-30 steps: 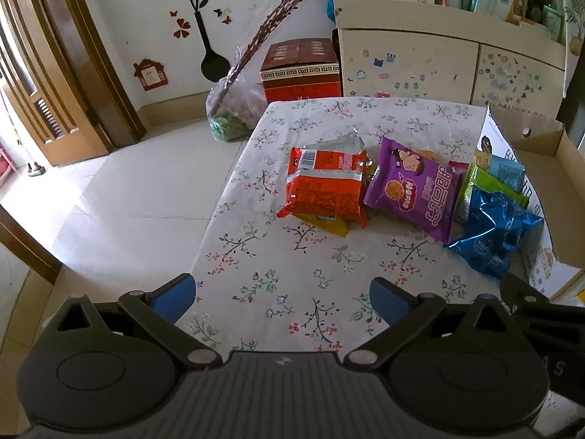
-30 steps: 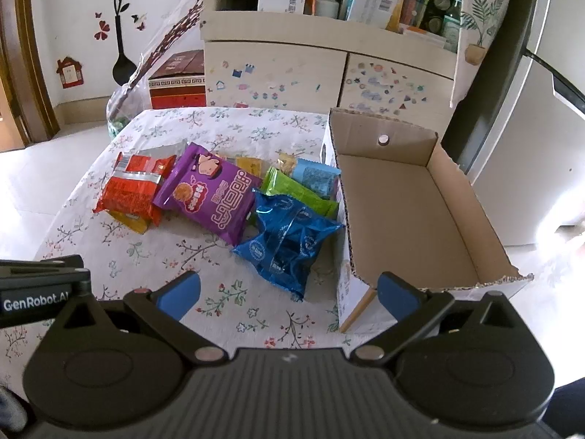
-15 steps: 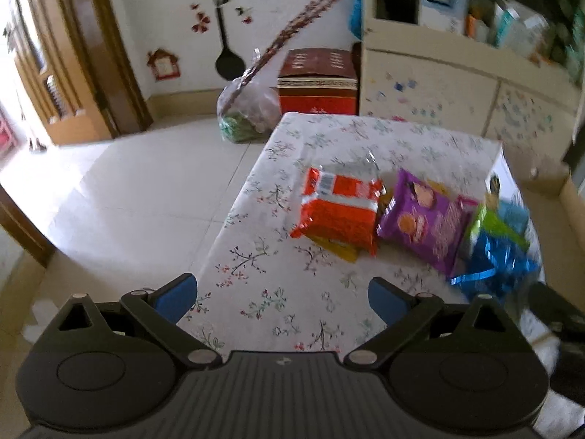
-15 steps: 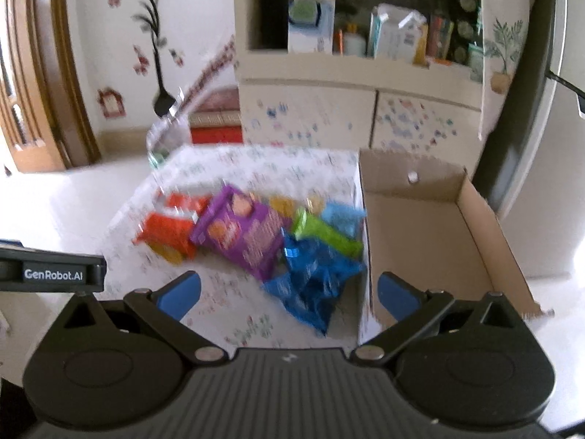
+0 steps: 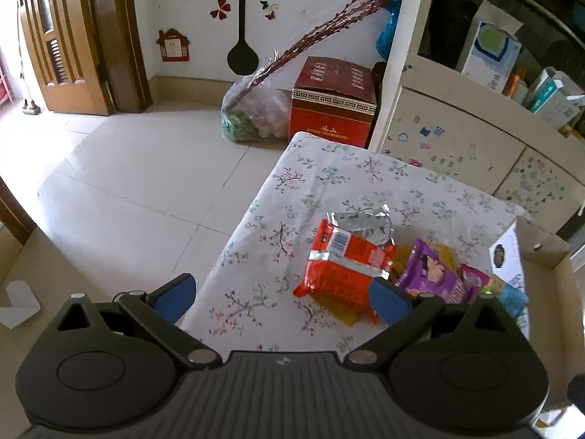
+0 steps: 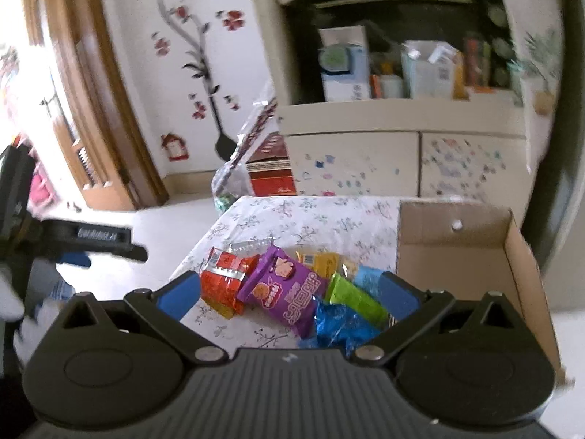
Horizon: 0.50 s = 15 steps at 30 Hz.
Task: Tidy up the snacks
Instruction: 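Grasp the red-and-silver packet with the left gripper while the right gripper grasps the purple packet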
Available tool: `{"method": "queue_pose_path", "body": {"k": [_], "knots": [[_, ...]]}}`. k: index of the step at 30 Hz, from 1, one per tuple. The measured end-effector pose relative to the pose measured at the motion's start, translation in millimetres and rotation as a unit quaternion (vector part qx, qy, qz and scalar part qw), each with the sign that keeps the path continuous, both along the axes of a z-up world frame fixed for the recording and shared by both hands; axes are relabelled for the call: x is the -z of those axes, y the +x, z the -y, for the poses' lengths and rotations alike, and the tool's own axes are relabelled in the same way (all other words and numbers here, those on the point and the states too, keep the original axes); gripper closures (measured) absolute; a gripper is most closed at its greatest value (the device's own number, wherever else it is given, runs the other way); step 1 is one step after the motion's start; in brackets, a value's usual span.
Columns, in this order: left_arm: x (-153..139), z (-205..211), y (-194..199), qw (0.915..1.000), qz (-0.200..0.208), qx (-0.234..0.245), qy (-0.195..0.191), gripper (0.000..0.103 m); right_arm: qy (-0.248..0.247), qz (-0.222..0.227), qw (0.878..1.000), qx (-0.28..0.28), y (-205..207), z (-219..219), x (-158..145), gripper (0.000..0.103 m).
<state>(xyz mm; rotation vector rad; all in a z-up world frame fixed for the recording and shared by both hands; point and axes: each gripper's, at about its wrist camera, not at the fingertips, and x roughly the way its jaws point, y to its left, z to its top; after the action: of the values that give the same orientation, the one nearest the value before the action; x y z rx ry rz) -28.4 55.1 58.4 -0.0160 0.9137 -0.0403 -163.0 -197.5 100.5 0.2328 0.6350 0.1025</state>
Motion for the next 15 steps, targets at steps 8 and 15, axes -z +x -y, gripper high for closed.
{"method": "queue_pose_path", "body": {"k": [8, 15], "knots": [[20.0, 4.2, 33.5, 0.9995, -0.025, -0.009, -0.015, 0.000, -0.058, -0.003, 0.994, -0.091, 29.7, -20.1, 10.8, 0.001], [47.5, 12.4, 55.0, 0.9957, -0.069, -0.015, -0.060, 0.000, -0.090, -0.020, 0.987, -0.134, 57.4, -36.6, 31.2, 0.001]]}}
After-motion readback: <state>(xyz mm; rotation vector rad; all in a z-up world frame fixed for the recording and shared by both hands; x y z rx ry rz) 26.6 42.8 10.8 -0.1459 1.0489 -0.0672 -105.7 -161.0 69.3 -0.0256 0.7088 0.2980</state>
